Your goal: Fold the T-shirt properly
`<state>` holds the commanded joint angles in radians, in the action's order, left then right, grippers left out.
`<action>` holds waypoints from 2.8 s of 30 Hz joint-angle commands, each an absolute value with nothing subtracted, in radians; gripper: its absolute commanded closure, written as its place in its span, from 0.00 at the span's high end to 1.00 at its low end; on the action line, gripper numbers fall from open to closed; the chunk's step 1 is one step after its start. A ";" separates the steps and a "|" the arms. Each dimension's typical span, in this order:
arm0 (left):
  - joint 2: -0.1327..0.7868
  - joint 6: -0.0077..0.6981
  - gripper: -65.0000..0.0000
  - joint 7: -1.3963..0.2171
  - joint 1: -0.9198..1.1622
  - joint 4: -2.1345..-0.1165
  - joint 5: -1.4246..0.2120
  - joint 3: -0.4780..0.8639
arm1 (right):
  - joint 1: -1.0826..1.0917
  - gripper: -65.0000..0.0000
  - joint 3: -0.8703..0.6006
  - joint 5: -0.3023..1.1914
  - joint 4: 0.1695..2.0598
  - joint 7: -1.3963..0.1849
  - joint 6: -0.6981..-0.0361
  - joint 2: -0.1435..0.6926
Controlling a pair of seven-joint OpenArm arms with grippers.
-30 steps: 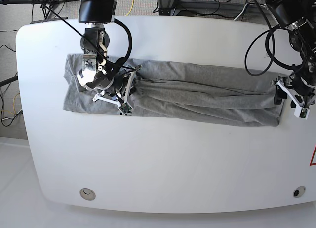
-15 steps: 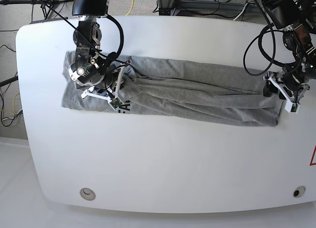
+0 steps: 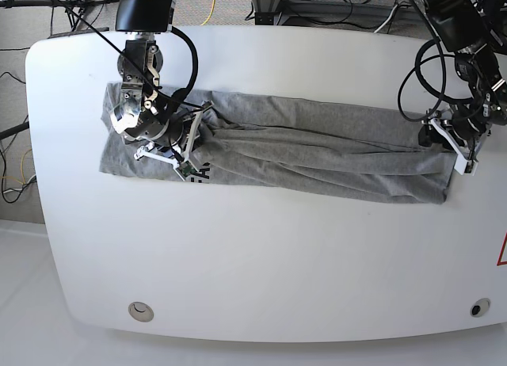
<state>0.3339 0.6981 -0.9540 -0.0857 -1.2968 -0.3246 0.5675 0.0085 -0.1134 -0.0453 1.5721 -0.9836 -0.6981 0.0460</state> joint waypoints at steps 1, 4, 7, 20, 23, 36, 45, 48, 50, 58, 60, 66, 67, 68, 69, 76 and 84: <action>0.338 0.698 0.59 -0.970 -0.093 -1.292 -0.324 0.569 | 0.008 0.12 -0.113 -0.046 1.572 -0.983 -0.698 0.046; 0.351 0.698 0.60 -1.012 -0.117 -1.271 -0.324 0.575 | 0.007 0.11 -0.114 -0.046 1.575 -0.982 -0.698 0.047; 0.368 0.698 0.61 -1.040 -0.161 -1.213 -0.332 0.594 | 0.004 0.11 -0.117 -0.047 1.581 -0.980 -0.698 0.047; 0.381 0.698 0.59 -0.824 -0.260 -1.061 -0.324 0.602 | 0.009 0.11 -0.122 -0.051 1.594 -0.975 -0.698 0.049; 0.383 0.698 0.59 -0.820 -0.258 -1.089 -0.318 0.602 | 0.009 0.11 -0.123 -0.051 1.598 -0.974 -0.698 0.051; 0.370 0.698 0.62 -0.989 -0.224 -1.493 -0.330 0.662 | 0.010 0.11 -0.123 -0.051 1.596 -0.973 -0.698 0.049; 0.390 0.698 0.64 -0.942 -0.216 -1.375 -0.330 0.628 | 0.009 0.12 -0.123 -0.055 1.590 -0.980 -0.698 0.045; 0.402 0.698 0.65 -0.923 -0.218 -1.299 -0.331 0.633 | 0.008 0.12 -0.123 -0.056 1.590 -0.981 -0.698 0.045; 0.411 0.698 0.65 -0.910 -0.221 -1.244 -0.333 0.636 | 0.008 0.12 -0.122 -0.056 1.590 -0.983 -0.698 0.045; 0.423 0.698 0.65 -0.872 -0.238 -1.090 -0.328 0.622 | 0.004 0.12 -0.122 -0.067 1.590 -0.987 -0.698 0.045; 0.421 0.698 0.65 -0.866 -0.241 -1.086 -0.325 0.620 | 0.004 0.12 -0.123 -0.067 1.591 -0.988 -0.698 0.044; 0.405 0.698 0.66 -0.860 -0.275 -1.069 -0.323 0.611 | 0.005 0.12 -0.125 -0.067 1.593 -0.987 -0.698 0.044; 0.404 0.698 0.66 -0.859 -0.279 -1.066 -0.322 0.608 | 0.005 0.12 -0.125 -0.067 1.592 -0.986 -0.698 0.044; 0.403 0.698 0.66 -0.859 -0.282 -1.063 -0.321 0.605 | 0.005 0.12 -0.124 -0.068 1.591 -0.985 -0.698 0.044; 0.402 0.698 0.66 -0.859 -0.285 -1.060 -0.321 0.602 | 0.004 0.12 -0.124 -0.068 1.591 -0.985 -0.698 0.045; 0.400 0.698 0.66 -0.864 -0.302 -1.048 -0.320 0.581 | 0.002 0.12 -0.124 -0.071 1.590 -0.982 -0.698 0.045; 0.398 0.698 0.66 -0.872 -0.282 -1.056 -0.321 0.546 | 0.004 0.12 -0.121 -0.070 1.595 -0.985 -0.698 0.045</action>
